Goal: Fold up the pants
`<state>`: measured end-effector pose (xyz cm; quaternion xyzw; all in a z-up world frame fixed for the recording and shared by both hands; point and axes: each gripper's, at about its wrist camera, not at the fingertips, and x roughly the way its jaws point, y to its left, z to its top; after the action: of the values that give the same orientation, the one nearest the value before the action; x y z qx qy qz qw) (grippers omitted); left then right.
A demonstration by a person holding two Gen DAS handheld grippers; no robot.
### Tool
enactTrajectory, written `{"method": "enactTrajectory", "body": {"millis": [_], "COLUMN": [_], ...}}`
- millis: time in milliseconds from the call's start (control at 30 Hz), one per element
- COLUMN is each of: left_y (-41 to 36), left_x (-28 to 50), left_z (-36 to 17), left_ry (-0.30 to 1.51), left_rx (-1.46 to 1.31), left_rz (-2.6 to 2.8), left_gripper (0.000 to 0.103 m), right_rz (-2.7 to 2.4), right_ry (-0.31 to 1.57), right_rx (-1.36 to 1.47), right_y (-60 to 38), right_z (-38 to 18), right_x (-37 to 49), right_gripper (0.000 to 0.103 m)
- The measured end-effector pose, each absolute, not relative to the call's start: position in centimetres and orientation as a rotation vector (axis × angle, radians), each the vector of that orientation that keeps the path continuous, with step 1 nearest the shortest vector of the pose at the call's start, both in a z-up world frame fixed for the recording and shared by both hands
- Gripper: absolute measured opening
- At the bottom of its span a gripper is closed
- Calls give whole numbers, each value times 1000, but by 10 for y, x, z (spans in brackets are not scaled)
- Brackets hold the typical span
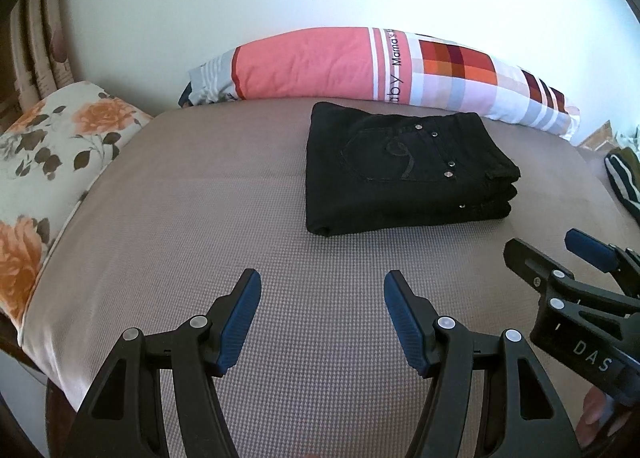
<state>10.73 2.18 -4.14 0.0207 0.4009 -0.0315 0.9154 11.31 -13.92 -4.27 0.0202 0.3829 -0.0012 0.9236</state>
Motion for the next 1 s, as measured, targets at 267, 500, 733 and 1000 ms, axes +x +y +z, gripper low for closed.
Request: {"method": "enactTrajectory", "body": {"millis": [267,500,733,1000], "left_y": [19,21,21,20], "left_x": [105,104,103,103], "left_z": [-45,-47,-47,-49], "left_ry": [828,829,827,826], "left_rx": [58,62,70,83], "left_rz": [-59,-60,-58,-59], "left_gripper": [65,65,65,65], "right_rz": [-9,-5,3,-2], "right_ry": [796,799,809,815], "right_rx": [41,29,25,22], "right_y": [-141,-139,-139,-138], "right_z": [-48,-50,-51,-52], "right_x": [112,109,112,112], "right_gripper": [80,81,81,82]}}
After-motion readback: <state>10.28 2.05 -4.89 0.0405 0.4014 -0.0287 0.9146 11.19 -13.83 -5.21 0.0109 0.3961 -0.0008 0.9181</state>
